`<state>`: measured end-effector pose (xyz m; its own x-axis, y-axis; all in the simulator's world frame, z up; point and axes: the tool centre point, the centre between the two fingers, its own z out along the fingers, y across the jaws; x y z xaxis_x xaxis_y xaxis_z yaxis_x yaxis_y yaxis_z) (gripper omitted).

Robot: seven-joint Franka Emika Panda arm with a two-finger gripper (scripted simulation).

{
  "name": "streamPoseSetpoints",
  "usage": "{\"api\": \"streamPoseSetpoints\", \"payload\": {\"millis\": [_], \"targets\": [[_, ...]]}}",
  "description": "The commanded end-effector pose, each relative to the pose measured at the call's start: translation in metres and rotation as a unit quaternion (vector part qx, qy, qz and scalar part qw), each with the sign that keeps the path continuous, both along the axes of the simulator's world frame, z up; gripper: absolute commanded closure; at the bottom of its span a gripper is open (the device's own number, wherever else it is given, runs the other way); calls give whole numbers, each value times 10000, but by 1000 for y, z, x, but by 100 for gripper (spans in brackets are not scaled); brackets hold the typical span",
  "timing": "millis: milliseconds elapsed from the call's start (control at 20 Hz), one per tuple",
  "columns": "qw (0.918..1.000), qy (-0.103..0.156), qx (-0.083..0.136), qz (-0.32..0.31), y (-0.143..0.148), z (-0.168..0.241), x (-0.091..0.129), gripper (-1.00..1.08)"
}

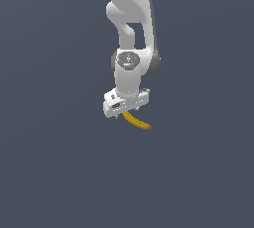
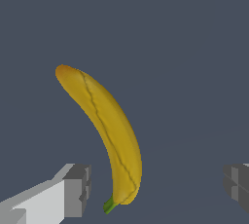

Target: Pick up the object and move it to a goal position.

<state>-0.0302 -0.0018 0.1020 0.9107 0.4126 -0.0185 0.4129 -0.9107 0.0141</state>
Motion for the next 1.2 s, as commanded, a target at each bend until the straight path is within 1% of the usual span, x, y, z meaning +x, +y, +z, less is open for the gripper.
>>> {"api": "streamPoseSetpoints", "payload": {"millis": [0, 250, 550, 750, 950, 1150], "targets": [[9992, -8, 24, 405, 10, -9, -4, -92], [9948, -22, 66, 1014, 24, -22, -10, -92], [9895, -35, 100, 1445, 35, -31, -15, -92], [9878, -38, 109, 1552, 38, -33, -17, -92], [9882, -35, 108, 1530, 37, -34, -17, -92], [9881, -36, 108, 1536, 37, -45, -17, -92]]}}
